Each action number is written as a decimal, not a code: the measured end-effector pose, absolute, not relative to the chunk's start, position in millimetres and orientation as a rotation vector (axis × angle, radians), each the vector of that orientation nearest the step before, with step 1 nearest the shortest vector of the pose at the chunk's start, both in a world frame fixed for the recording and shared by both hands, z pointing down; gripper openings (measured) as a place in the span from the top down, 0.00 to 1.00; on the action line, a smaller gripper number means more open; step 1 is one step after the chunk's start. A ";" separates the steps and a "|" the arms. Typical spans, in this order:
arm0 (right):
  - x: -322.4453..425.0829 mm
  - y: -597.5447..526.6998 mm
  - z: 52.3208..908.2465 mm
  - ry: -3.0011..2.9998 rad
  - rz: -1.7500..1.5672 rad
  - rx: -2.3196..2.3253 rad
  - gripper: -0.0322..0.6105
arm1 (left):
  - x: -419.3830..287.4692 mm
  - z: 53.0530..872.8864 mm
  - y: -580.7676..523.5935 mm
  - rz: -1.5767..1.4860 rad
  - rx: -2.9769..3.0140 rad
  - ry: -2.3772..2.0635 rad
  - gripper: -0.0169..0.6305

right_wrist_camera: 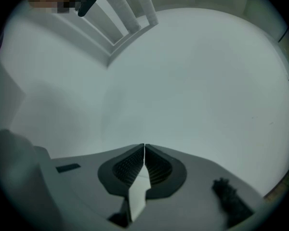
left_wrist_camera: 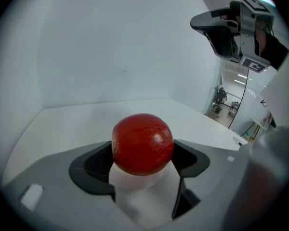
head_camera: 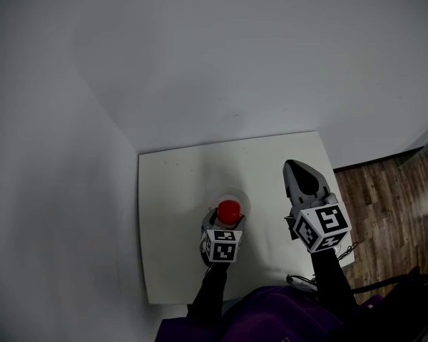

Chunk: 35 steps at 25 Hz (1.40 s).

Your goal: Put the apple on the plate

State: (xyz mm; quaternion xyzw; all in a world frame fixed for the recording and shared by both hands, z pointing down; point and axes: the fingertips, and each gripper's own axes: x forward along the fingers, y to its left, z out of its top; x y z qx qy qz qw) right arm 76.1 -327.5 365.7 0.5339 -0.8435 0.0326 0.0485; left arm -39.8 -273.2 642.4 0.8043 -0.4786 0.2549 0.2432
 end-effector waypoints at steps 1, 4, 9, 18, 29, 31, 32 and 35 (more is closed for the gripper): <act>76.6 -327.5 365.5 -2.571 0.097 1.629 0.93 | -39.0 644.6 -272.7 0.696 2.193 -1.293 0.39; 77.1 -327.9 365.5 -2.570 0.096 1.632 0.93 | -37.4 651.6 -272.7 0.679 2.166 -1.258 0.39; 76.6 -328.5 364.6 -2.569 0.097 1.637 0.93 | -39.4 655.6 -272.7 0.695 2.153 -1.257 0.39; 75.8 -327.6 364.5 -2.574 0.097 1.631 0.93 | -37.3 654.3 -273.1 0.710 2.180 -1.251 0.39; 80.1 -328.8 363.2 -2.579 0.094 1.643 0.93 | -38.0 650.4 -275.8 0.684 2.204 -1.248 0.38; 80.3 -328.9 362.6 -2.581 0.092 1.644 0.93 | -39.0 647.3 -276.9 0.672 2.206 -1.255 0.36; 80.2 -328.7 362.1 -2.583 0.090 1.644 0.93 | -39.4 645.6 -276.9 0.668 2.208 -1.259 0.36; 79.5 -328.0 360.7 -2.591 0.085 1.638 0.93 | -41.0 634.9 -277.6 0.656 2.232 -1.284 0.35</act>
